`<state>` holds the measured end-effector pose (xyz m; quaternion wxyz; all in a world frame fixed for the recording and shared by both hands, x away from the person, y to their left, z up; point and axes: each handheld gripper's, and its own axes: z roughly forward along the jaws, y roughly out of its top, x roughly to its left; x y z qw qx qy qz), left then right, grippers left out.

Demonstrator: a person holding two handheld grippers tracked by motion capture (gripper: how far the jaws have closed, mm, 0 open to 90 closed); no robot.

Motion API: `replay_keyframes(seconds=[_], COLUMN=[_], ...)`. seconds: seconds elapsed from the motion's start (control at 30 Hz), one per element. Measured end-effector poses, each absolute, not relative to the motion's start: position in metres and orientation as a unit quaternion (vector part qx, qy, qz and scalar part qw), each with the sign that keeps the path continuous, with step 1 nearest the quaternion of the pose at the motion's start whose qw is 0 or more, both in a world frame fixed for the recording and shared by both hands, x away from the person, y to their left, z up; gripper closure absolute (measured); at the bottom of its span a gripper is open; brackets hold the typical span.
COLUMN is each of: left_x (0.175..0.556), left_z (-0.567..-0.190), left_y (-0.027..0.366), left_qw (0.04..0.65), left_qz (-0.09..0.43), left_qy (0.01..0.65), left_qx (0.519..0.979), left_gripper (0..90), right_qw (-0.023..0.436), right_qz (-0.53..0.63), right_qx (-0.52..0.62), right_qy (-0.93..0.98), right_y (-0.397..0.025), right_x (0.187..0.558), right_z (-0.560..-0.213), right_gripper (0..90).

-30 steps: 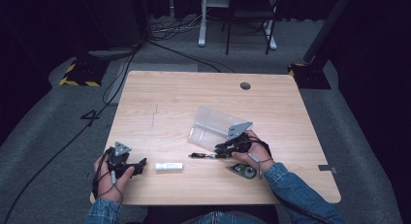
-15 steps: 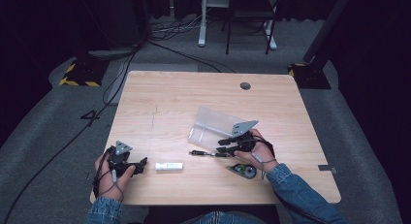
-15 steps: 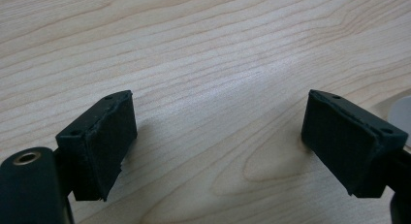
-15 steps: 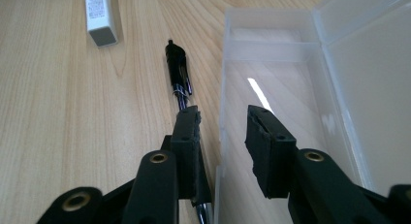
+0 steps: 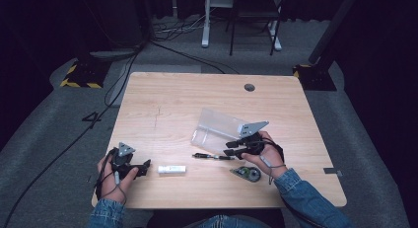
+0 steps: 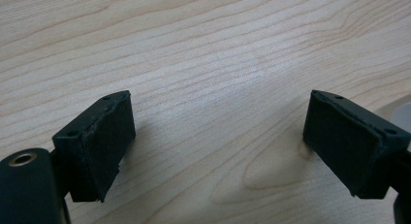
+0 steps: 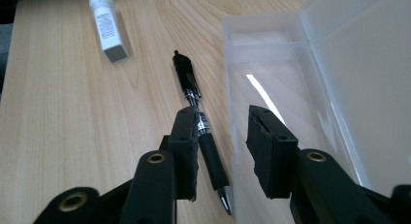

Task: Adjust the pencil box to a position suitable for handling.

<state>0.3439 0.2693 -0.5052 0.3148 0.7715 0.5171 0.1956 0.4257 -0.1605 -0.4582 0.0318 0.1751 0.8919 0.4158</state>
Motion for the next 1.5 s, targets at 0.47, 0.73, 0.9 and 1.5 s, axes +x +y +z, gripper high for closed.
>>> replay_keyframes(seconds=[0.47,0.73,0.9,1.5], left_x=[0.345,0.345,0.345,0.345], left_z=[-0.505,-0.505,-0.505,-0.505], left_y=[0.269,0.269,0.269,0.268], left_qw=[0.316,0.316,0.316,0.315], left_qz=[0.195,0.195,0.195,0.194], left_qy=[0.518,0.518,0.518,0.518], left_qx=[0.771,0.771,0.771,0.771], left_gripper=[11.3,11.3,11.3,11.3], right_qw=[0.012,0.009,0.012,0.051], right_qz=[0.393,0.376,0.366,0.351], right_qx=[0.159,0.14,0.128,0.111], right_qy=[0.906,0.916,0.922,0.928], right_y=[-0.149,-0.139,-0.13,-0.12], right_x=[0.411,0.407,0.404,0.41], right_z=[-0.454,-0.458,-0.466,-0.478], right_gripper=[69.8,69.6,67.0,60.6])
